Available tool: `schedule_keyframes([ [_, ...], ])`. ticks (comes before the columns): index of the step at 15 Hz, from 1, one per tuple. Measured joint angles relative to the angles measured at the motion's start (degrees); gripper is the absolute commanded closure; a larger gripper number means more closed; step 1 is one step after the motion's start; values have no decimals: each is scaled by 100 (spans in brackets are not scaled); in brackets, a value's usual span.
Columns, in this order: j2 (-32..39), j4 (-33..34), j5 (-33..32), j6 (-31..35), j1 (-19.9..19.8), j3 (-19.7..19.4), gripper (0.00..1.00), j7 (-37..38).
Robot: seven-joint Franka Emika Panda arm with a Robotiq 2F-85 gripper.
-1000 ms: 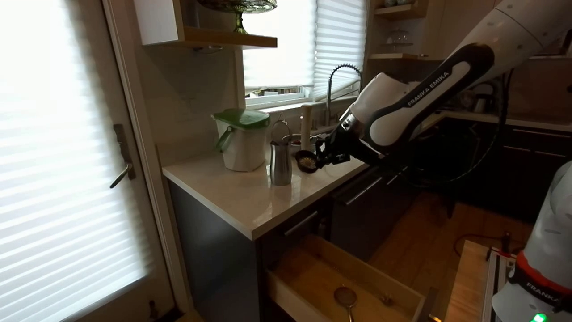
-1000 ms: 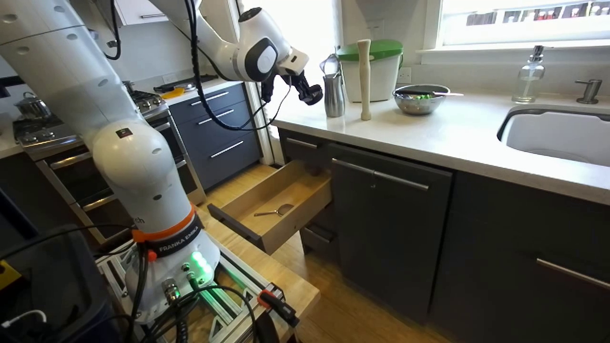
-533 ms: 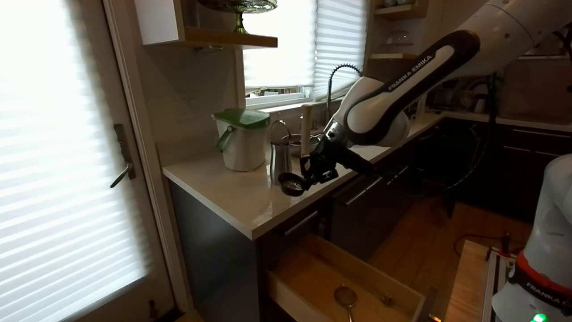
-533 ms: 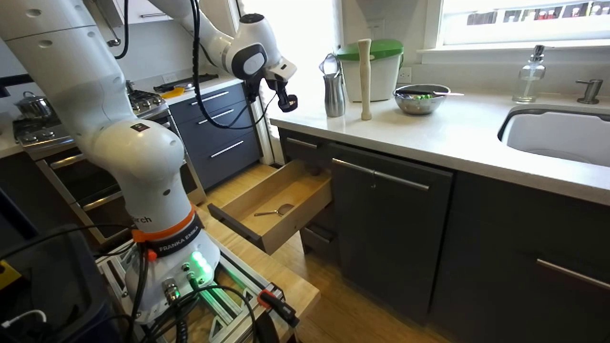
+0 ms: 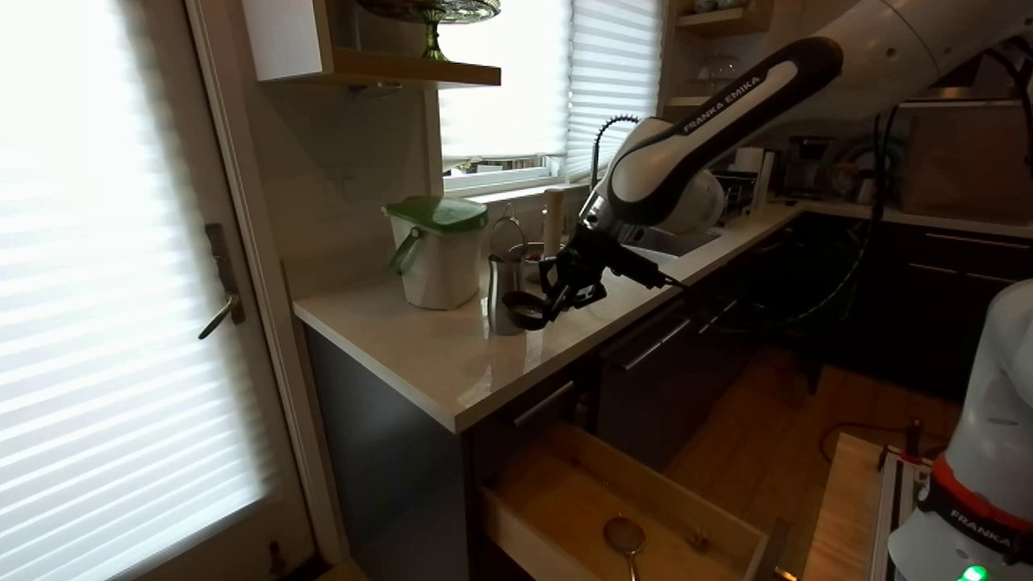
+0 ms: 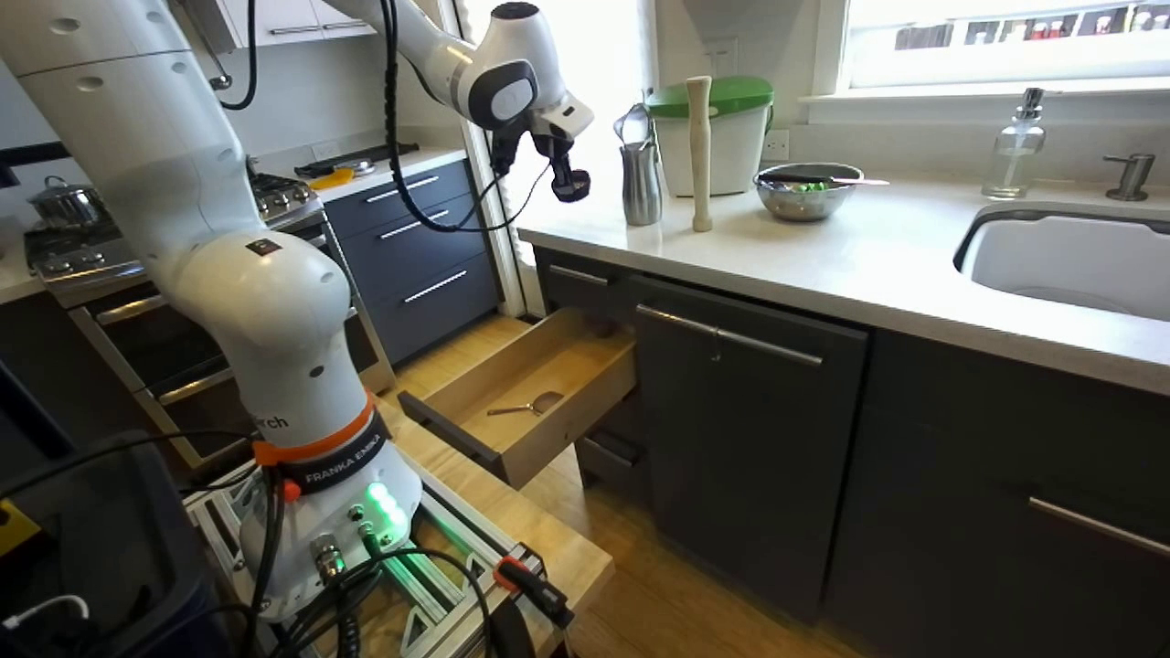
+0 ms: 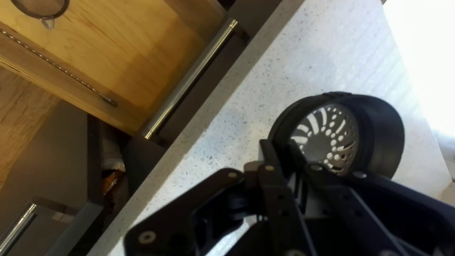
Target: Remove the black object from the drawer and put it on the counter
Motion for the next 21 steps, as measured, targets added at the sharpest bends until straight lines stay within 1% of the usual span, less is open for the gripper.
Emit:
schedule_keyframes([
  [2,19,0,0,0,0,3,97,60],
  [4,96,40,-122,1,-4,12,97,553],
  [8,389,389,-1251,-68,23,119,97,2154],
  [11,605,833,-2053,-636,125,165,97,3172],
  [13,757,1168,-2395,-1049,213,174,97,3654],
  [14,840,1329,-2490,-1190,257,174,97,3822],
  [16,1034,1606,-2493,-1297,320,174,97,3923],
  [21,1724,2089,-2234,-1296,359,168,97,3939],
])
